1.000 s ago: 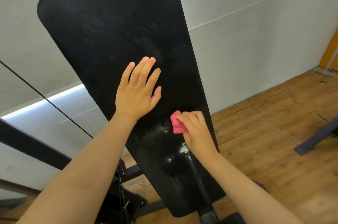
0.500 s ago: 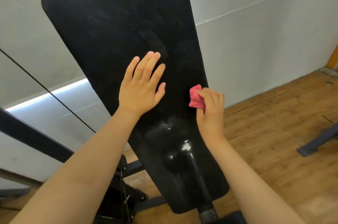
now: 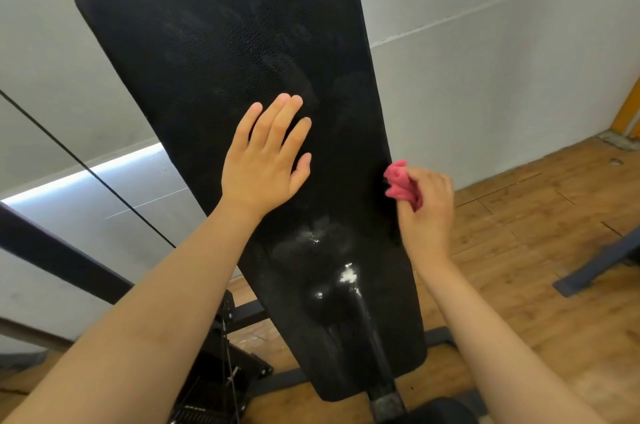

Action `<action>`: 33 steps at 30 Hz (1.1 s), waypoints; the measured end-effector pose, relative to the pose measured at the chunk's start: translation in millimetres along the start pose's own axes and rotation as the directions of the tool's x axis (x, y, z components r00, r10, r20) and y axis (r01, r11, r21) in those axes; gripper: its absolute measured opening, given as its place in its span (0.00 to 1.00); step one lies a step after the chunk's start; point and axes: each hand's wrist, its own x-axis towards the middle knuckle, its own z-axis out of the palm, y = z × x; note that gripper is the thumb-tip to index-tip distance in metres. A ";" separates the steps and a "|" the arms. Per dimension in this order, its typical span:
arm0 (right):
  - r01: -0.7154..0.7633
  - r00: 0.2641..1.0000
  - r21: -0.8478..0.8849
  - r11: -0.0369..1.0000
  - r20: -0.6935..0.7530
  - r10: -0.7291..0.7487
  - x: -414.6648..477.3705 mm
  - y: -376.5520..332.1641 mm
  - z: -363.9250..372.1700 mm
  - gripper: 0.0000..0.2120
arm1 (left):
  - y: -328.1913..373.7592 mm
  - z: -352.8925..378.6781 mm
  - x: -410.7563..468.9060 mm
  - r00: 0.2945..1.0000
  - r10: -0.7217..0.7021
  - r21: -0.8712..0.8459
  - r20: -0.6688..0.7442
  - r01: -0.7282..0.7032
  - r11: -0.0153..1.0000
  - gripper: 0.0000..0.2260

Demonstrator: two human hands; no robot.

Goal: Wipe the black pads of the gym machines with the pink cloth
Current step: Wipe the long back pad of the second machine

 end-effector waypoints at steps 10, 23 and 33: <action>-0.045 0.984 -0.083 0.996 0.171 0.058 -71.4 16.8 8.2 0.14 | -0.5 -0.5 0.5 1.000 -0.006 0.015 0.013 0.006 1.000 0.20; -0.194 0.980 0.105 0.975 -0.024 0.198 -27.3 -17.4 23.8 0.11 | 1.4 0.2 -0.2 1.000 -0.006 0.007 0.005 0.006 1.000 0.20; -0.234 0.956 0.143 0.962 0.212 0.202 -64.2 -26.3 31.4 0.14 | 0.7 -1.5 0.1 1.000 -0.013 0.005 0.019 0.013 1.000 0.20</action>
